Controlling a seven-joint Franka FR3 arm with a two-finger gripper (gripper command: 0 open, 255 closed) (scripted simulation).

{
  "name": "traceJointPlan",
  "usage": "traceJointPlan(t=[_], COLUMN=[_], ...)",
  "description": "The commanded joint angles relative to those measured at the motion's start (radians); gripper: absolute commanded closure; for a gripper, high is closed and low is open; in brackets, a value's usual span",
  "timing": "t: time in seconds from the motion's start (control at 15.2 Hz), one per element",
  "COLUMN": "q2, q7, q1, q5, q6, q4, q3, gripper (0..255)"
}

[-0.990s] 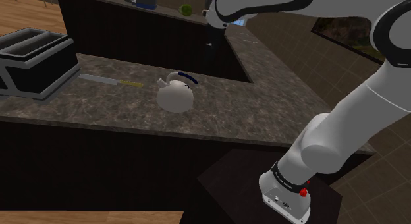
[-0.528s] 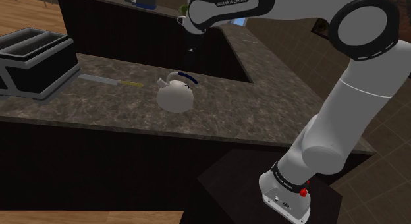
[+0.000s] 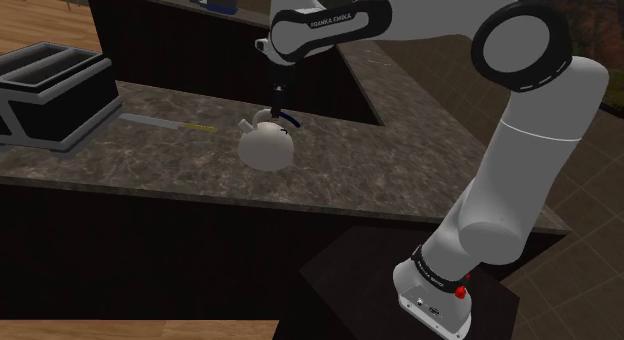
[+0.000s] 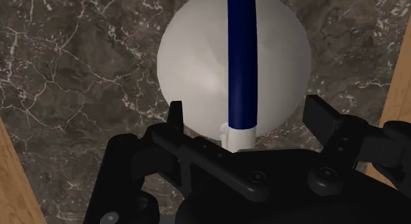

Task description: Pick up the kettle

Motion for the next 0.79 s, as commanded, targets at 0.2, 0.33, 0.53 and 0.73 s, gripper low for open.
traceJointPlan(t=[0.2, 0.33, 0.53, 0.73], q2=[0.012, 0.012, 0.012, 0.012], q7=[0.003, 0.004, 0.004, 0.004], q1=[0.000, 0.001, 0.001, 0.001], q5=[-0.001, -0.001, -0.001, -0.001], q6=[0.033, 0.033, 0.032, 0.032], q4=[-0.021, -0.020, -0.020, -0.020], q3=[0.000, 0.000, 0.000, 0.000], gripper=[255, 255, 255, 255])
